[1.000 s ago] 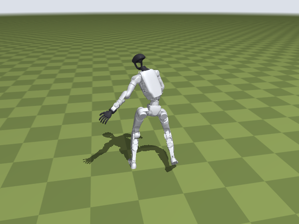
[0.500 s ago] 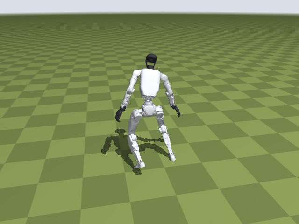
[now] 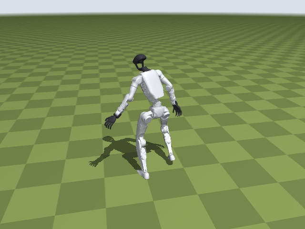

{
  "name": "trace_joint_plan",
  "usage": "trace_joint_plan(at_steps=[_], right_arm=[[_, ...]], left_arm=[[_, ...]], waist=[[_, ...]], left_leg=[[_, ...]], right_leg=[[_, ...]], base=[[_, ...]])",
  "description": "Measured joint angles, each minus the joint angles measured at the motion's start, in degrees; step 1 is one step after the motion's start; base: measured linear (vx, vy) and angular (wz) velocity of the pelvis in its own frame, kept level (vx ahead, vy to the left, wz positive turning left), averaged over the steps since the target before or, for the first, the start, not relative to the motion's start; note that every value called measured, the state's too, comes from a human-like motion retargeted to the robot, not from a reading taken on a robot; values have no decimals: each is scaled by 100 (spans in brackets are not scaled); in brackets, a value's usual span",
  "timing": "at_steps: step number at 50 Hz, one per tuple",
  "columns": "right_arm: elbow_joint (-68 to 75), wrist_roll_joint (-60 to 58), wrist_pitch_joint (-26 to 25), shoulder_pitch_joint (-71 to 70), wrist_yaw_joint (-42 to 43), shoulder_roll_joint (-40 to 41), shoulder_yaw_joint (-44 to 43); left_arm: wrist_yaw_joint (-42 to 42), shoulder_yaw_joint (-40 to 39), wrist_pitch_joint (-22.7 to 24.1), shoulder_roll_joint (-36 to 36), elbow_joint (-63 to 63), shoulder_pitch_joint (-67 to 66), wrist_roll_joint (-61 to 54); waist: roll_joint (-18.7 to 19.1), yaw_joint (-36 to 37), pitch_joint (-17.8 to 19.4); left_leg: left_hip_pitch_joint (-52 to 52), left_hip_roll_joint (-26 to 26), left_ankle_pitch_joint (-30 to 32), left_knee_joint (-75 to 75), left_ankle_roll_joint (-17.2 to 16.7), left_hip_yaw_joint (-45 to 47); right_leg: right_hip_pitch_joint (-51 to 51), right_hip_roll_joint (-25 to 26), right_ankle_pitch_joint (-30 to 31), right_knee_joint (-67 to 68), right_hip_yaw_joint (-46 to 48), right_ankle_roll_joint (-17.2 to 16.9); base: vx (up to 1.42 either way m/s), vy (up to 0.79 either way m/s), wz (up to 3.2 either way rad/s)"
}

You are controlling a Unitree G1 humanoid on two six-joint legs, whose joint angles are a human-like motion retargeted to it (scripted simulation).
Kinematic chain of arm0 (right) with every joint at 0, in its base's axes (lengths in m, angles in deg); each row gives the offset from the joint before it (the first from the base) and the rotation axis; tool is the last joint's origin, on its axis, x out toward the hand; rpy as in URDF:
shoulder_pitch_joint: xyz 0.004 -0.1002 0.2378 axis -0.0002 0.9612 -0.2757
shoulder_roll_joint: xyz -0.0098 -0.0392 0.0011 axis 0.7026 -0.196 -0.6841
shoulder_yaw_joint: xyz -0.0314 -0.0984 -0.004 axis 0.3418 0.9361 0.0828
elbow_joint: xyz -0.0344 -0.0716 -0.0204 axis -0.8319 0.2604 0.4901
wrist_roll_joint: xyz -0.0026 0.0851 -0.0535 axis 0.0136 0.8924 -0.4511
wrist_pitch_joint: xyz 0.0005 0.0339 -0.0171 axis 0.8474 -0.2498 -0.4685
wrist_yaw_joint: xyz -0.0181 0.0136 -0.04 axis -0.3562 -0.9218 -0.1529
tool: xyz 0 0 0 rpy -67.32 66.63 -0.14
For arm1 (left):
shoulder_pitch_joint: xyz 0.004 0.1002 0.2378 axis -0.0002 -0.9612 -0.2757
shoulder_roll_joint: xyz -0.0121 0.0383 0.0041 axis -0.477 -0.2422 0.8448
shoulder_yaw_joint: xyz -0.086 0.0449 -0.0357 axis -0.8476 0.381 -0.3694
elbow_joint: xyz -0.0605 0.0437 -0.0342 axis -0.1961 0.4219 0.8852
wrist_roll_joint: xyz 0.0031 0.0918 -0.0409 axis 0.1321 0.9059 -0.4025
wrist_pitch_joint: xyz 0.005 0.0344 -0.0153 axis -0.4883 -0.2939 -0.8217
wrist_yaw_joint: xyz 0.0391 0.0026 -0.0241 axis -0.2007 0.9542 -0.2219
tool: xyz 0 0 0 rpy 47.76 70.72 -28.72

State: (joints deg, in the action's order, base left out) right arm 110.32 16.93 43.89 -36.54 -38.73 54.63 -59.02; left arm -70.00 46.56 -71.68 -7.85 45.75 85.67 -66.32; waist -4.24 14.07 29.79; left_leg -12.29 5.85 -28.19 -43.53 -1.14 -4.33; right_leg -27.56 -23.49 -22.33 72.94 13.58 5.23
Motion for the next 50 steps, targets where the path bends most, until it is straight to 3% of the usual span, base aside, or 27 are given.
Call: trace_joint_plan(at_steps=[3,6,7,8,9,10,13,15,18,20,23,26,29,33,35,40,43,47,50], right_arm=[[571,-1075,-226,-70,-1004,-598,-10],[1084,-1907,-175,-192,-2026,-1345,-516],[1250,-1998,-169,-214,-2264,-1616,-724],[1409,-1799,-237,-233,-2398,-1897,-839],[1541,-1709,-247,-202,-2384,-2126,-1010],[1658,-1675,-228,-147,-2297,-2330,-1207],[1759,-1758,-331,-408,-1512,-2866,-1065],[1805,-2017,-343,-1186,-44,-3037,-910],[1447,-1390,-215,-2866,1548,-2857,-688],[914,-273,127,-3776,1647,-2467,-748],[46,1191,612,-4450,1180,-1785,-518],[-884,645,853,-4558,1006,-1387,34],[-1944,-318,708,-4616,1311,-1120,516],[-3973,-884,646,-4360,1494,-983,637],[-5192,-980,699,-4138,1402,-1048,626],[-7766,-1574,720,-3278,790,-1384,292],[-7997,-1761,469,-2689,204,-1665,316],[-6819,-1305,563,-2092,-69,-2053,437],[-5090,-992,541,-2017,-153,-2354,522]], left_arm=[[148,810,71,927,-258,80,313],[892,1460,315,1633,-1200,-88,1592],[1185,1636,412,1775,-1638,-131,2079],[1362,1869,525,1839,-2094,-62,2359],[1576,1963,655,1930,-2511,-11,2563],[1810,1987,793,2036,-2908,30,2729],[2112,1828,997,2391,-3810,19,1408],[1960,1724,1154,2453,-4175,-361,366],[1472,1507,1177,2401,-3819,-1146,-92],[1197,1417,961,2378,-3248,-1665,232],[598,1329,594,2377,-2166,-2227,614],[327,700,431,2258,-790,-2507,1635],[12,-304,466,1883,143,-2606,1463],[123,-1452,389,875,548,-2910,585],[184,-1873,281,276,696,-2953,275],[173,-2248,-210,-854,619,-2352,489],[441,-1353,-324,-681,-486,-1866,440],[1398,316,338,-334,-2582,-1756,540],[1584,1351,910,-60,-3638,-1518,797]], waist=[[417,-807,0],[834,-1928,-3],[959,-2266,-4],[1100,-2415,-1],[1216,-2512,0],[1320,-2583,0],[1825,-2222,0],[1933,-2195,0],[2028,-2222,0],[2020,-2205,0],[1913,-2072,0],[1716,-1720,-95],[1297,-1401,-159],[741,-981,-161],[453,-766,-47],[151,-522,0],[174,-762,0],[559,-1192,0],[885,-1383,0]], left_leg=[[670,380,256,820,-120,-9],[816,626,-145,613,-183,-165],[859,641,-324,506,-111,-240],[1006,649,-413,581,-2,-241],[1004,669,-574,306,164,-246],[927,694,-771,-143,359,-252],[386,982,-828,-1785,821,-50],[-102,1028,-706,-2846,661,138],[-530,967,-498,-3260,525,637],[-697,927,-394,-3145,443,1120],[-800,1017,-238,-2650,349,1941],[-830,1223,-124,-2019,246,2720],[-666,1018,168,-619,264,3573],[-566,816,863,533,64,4183],[-570,702,461,70,218,3855],[-1230,601,-402,-1351,419,2838],[-1012,-260,-124,-447,471,2105],[-641,-765,415,460,76,1012],[-30,-1047,1101,1901,-326,155]], right_leg=[[-442,779,482,-1725,-716,-359],[-664,802,872,-3332,-1193,-757],[-634,724,1286,-3908,-1371,-908],[-445,737,2110,-4720,-1651,-1049],[-452,718,2473,-4780,-1817,-1157],[-557,683,2606,-4463,-1925,-1250],[-1177,978,1717,-2958,-1780,-689],[-1654,947,1246,-1898,-1793,-760],[-1509,871,1074,-1814,-1763,-515],[-1182,663,1095,-2034,-1671,-408],[-287,163,1261,-2671,-1312,-502],[714,-220,1632,-3328,-790,-627],[1585,-568,2389,-4062,-291,-605],[1807,-995,2668,-3083,153,-495],[1627,-1214,2502,-2124,22,-255],[562,-655,1261,97,-673,29],[179,-169,999,9,-735,151],[-185,731,923,-1176,-637,13],[-250,1434,1464,-3345,-1032,-520]], base=[[72,-16,33],[83,-15,114],[81,-19,130],[76,-24,89],[75,-25,63],[72,-23,21],[61,-18,-57],[58,-7,-39],[46,7,-5],[41,18,47],[40,23,119],[40,23,147],[33,27,161],[43,25,157],[47,24,145],[46,18,196],[39,21,281],[46,13,284],[46,7,264]])
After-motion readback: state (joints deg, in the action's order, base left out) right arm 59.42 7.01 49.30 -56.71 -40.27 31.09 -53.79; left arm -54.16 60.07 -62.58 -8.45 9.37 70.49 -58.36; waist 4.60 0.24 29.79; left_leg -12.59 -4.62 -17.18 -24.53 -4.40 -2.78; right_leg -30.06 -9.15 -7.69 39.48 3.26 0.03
